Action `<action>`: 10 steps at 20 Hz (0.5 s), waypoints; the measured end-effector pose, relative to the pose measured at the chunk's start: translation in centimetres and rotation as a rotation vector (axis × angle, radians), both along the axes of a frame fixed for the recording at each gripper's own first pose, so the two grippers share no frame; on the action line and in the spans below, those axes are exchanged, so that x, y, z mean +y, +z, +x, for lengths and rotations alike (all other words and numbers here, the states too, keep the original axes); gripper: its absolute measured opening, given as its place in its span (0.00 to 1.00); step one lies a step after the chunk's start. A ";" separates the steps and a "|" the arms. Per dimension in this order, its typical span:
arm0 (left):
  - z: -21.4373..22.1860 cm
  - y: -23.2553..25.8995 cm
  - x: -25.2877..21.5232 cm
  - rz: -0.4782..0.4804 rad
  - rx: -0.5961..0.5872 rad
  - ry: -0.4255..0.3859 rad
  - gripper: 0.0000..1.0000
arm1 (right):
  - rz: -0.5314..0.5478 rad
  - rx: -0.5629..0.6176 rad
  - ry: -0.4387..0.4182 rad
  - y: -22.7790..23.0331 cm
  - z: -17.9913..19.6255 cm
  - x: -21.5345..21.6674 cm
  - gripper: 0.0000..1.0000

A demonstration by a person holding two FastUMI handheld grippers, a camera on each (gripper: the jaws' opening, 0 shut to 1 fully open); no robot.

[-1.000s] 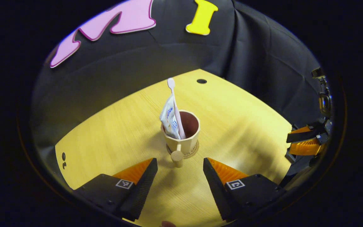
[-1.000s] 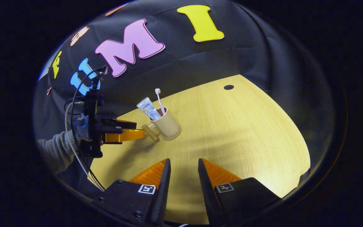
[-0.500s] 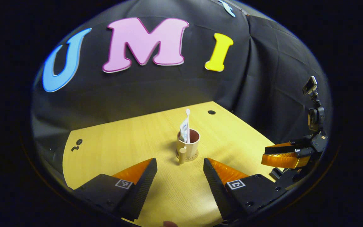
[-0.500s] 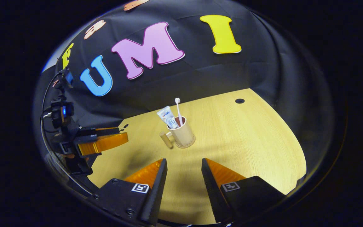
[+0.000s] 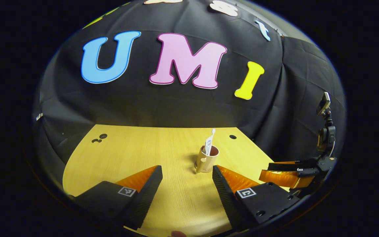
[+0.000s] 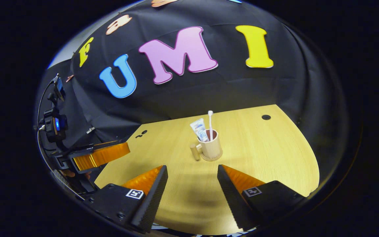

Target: Put the toothbrush and toothpaste on the desktop into the cup, then pick up the cup and place it on the coaster on the desktop.

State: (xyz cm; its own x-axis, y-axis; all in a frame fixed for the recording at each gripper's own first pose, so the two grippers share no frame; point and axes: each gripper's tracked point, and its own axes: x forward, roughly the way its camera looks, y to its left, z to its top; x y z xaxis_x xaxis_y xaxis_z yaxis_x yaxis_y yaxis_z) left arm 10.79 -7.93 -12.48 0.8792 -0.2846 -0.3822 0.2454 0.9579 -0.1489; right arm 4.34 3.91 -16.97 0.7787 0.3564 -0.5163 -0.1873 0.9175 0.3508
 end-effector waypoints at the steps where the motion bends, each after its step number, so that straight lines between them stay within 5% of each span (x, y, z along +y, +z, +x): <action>1: -0.2 0.1 0.3 -0.005 -0.002 0.004 0.95 | -0.003 -0.008 0.016 0.4 0.0 0.8 0.95; 10: -1.1 0.4 3.2 0.001 -0.016 0.042 0.95 | 0.001 -0.042 0.079 1.9 0.7 4.5 0.98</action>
State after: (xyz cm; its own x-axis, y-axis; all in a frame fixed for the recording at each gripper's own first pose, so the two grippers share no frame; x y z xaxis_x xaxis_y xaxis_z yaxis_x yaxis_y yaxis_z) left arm 9.65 -4.78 -12.11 0.8962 -0.2469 -0.3685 0.2070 0.9676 -0.1447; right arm 5.00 8.43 -15.03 0.7689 0.4181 -0.4836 -0.2735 0.8989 0.3423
